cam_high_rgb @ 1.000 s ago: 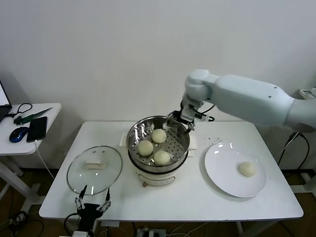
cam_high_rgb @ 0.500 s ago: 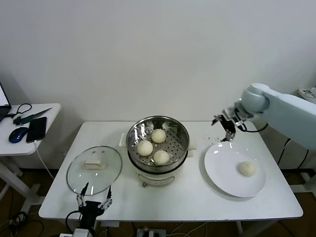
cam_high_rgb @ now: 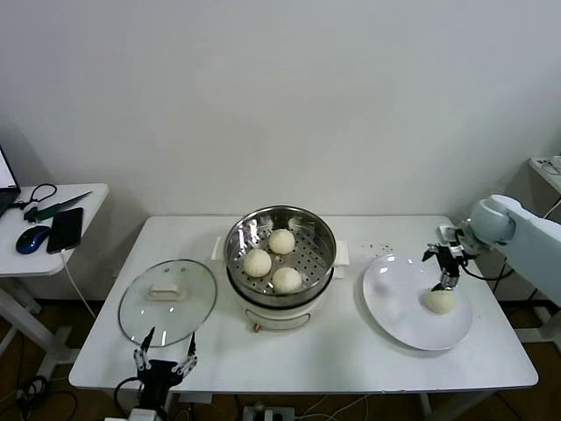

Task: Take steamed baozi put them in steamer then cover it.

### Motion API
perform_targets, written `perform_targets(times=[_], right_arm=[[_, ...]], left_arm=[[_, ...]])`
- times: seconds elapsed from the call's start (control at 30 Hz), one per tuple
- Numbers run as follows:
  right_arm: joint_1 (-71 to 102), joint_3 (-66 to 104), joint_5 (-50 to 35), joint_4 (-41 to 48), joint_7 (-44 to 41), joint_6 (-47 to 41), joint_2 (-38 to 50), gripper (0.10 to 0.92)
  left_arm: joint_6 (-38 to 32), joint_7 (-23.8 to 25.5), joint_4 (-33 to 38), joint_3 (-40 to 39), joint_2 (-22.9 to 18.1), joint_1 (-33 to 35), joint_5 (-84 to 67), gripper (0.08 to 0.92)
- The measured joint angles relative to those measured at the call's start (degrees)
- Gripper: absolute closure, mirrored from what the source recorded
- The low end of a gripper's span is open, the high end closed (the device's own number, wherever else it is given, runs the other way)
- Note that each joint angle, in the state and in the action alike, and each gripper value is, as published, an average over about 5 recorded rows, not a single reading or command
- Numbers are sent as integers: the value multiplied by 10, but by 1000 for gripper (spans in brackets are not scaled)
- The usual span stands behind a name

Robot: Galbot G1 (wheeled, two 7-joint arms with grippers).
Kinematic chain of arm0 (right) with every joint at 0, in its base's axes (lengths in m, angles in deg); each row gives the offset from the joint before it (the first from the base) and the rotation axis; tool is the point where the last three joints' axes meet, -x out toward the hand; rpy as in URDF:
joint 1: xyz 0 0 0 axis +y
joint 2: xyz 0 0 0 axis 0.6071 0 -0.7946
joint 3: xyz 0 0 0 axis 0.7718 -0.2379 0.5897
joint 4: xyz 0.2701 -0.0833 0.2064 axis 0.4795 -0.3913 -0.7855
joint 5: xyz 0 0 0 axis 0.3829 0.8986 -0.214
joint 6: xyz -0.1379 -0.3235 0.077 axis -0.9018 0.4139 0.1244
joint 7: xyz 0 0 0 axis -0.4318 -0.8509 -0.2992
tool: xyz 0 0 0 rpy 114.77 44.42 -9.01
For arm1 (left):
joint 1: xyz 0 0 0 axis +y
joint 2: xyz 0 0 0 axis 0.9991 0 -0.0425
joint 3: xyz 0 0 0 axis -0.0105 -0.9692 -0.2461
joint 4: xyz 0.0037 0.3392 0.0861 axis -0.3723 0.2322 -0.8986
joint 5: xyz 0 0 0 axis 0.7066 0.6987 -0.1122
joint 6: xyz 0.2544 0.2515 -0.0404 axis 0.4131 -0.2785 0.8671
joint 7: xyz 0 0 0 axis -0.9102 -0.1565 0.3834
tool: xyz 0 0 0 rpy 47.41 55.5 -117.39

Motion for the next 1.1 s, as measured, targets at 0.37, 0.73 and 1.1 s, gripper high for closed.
perform_targets(times=[0.37, 0.73, 1.1], right_arm=[[45, 32, 25, 50, -6, 1, -15, 203], [60, 44, 39, 82, -7, 4, -37, 203], [63, 38, 34, 95, -8, 3, -46, 250]], left_arm=[[-1, -1, -2, 4, -2, 5, 1, 177], [-1, -1, -4, 5, -4, 5, 4, 177], [-2, -1, -4, 7, -5, 6, 5, 177]])
